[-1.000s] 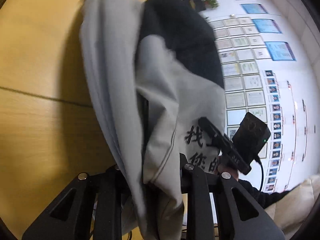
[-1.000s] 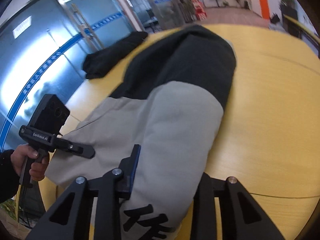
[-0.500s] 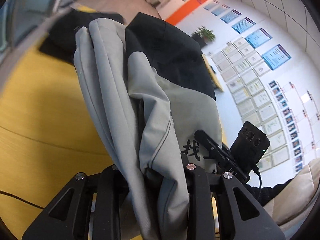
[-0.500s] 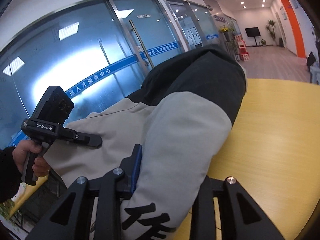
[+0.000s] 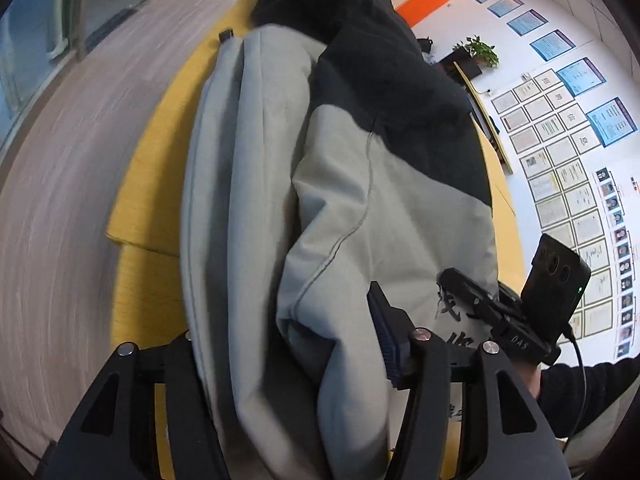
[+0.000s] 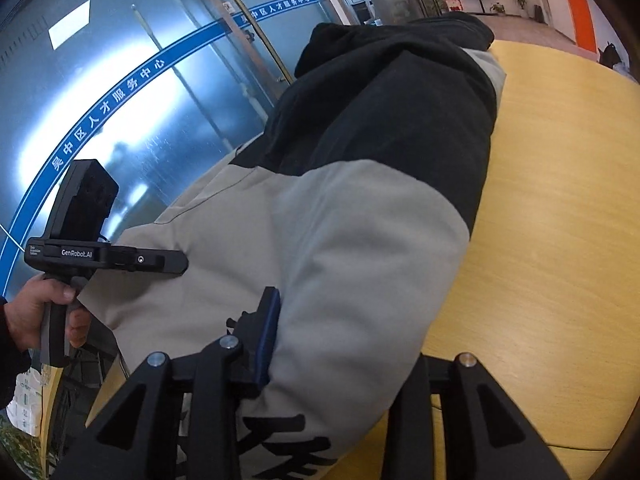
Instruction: Fold clothes
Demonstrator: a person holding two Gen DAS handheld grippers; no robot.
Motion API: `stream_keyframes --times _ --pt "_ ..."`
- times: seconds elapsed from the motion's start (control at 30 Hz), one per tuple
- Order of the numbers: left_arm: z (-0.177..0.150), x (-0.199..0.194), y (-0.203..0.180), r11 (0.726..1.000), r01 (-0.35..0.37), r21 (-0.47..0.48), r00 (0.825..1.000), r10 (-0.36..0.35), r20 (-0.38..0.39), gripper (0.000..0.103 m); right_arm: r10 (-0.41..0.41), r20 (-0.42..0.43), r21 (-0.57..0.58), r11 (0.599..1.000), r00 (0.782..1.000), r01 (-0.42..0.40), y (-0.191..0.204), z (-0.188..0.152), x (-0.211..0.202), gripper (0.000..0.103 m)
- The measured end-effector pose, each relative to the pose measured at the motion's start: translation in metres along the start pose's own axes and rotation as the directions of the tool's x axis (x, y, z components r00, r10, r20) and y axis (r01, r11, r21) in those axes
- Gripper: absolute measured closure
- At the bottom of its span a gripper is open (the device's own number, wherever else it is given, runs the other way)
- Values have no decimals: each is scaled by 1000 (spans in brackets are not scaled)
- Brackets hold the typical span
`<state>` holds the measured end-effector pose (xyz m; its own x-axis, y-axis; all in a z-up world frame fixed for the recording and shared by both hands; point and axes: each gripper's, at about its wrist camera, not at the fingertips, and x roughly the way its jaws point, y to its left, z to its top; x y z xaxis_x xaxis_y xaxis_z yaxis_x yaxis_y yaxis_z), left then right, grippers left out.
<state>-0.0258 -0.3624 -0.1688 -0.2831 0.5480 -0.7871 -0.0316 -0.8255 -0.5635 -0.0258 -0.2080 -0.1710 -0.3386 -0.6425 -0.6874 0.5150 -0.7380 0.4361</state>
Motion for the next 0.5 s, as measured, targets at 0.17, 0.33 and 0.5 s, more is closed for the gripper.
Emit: stream_keyframes --times 0.17,0.33,0.5 --pt "-20 -1 -9 1000 -23 -12 1000 23 11 38 -2 -36 18 1000 999 3 3 5 10 67" --pt "-57 -45 -39 982 -185 -43 979 188 79 24 -2 -96 -24 1000 995 0 -15 17 -6 22" --pt "-116 -159 -118 955 -279 -102 893 297 337 20 -8 -75 -198 980 997 -7 -18 23 -96 16"
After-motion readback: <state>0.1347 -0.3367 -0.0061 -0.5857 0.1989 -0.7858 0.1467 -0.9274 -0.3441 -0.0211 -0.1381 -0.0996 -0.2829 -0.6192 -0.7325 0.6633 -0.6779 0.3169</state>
